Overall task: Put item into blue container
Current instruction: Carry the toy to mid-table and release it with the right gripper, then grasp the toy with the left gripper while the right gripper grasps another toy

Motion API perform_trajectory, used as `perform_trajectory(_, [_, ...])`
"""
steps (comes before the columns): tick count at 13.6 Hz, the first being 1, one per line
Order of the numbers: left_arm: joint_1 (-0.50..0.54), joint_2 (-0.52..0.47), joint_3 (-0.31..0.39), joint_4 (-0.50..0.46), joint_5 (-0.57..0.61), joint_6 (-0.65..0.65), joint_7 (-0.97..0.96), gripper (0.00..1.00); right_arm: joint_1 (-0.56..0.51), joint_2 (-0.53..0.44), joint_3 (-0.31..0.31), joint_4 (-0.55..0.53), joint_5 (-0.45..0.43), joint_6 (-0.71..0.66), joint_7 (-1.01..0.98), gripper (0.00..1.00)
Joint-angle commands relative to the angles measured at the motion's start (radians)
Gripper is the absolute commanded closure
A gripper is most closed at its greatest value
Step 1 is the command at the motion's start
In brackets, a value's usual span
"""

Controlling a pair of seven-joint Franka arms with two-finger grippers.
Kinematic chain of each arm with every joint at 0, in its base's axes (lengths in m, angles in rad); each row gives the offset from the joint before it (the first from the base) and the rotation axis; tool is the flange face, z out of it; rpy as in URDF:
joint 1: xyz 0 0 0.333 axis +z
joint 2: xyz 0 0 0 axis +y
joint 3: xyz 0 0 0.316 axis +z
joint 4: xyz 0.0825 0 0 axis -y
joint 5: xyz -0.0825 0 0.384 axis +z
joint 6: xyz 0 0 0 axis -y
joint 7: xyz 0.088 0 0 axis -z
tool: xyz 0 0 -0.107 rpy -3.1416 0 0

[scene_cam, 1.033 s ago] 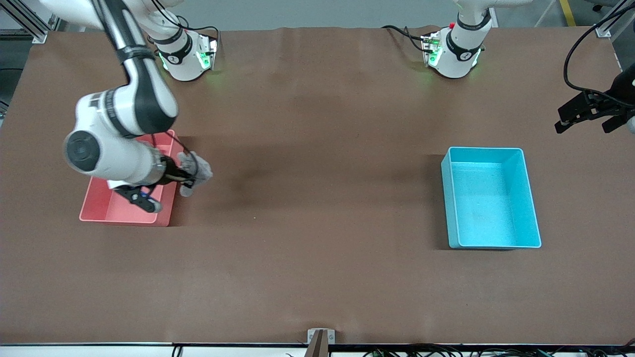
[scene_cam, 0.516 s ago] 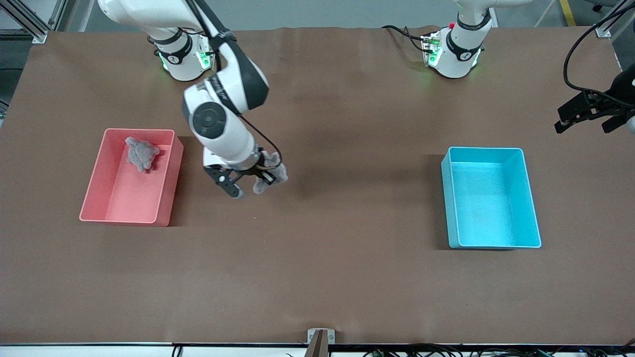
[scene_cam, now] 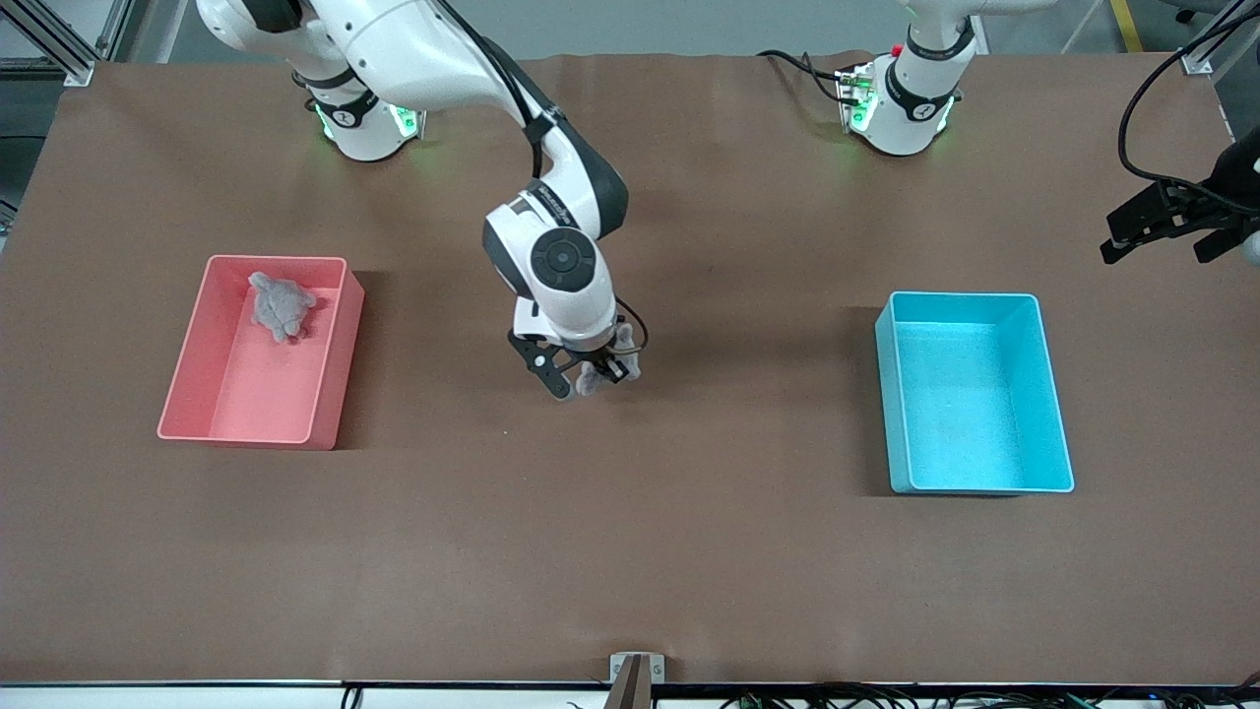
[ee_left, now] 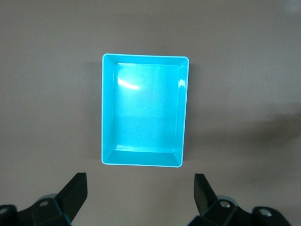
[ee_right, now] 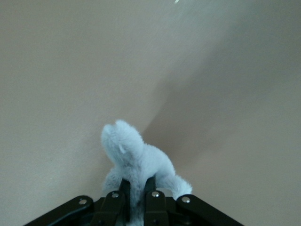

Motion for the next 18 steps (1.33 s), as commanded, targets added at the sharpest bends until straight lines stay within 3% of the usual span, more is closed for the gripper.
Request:
perform_trajectory(1, [-0.005,0.010,-0.002,-0.002,-0.018,-0.014,-0.004,0.00,0.031,0.060,-0.013,0.036,-0.018,0.065,0.068,0.92])
perform_trajectory(3, [-0.008,0.032,-0.017,-0.005,-0.018,-0.029,-0.010,0.00,0.043,0.086,-0.016,0.036,-0.018,0.107,0.082,0.85])
perform_trajectory(4, [-0.008,0.045,-0.033,-0.006,-0.018,-0.037,-0.011,0.00,0.043,0.088,-0.016,0.035,-0.021,0.113,0.083,0.71])
perform_trajectory(6, [-0.008,0.056,-0.051,-0.028,-0.018,-0.037,-0.014,0.00,0.038,0.088,-0.019,0.035,-0.039,0.112,0.083,0.00])
perform_trajectory(10, [-0.009,0.114,-0.118,-0.037,-0.018,-0.023,-0.066,0.00,-0.014,0.047,-0.030,0.045,-0.043,0.083,0.036,0.00])
perform_trajectory(16, [-0.037,0.265,-0.318,-0.037,-0.012,0.148,-0.429,0.00,-0.205,-0.181,-0.029,0.021,-0.038,-0.283,-0.464,0.00])
perform_trajectory(18, [-0.122,0.324,-0.324,-0.035,-0.002,0.229,-0.567,0.00,-0.274,-0.275,-0.029,-0.058,-0.038,-0.325,-0.620,0.00])
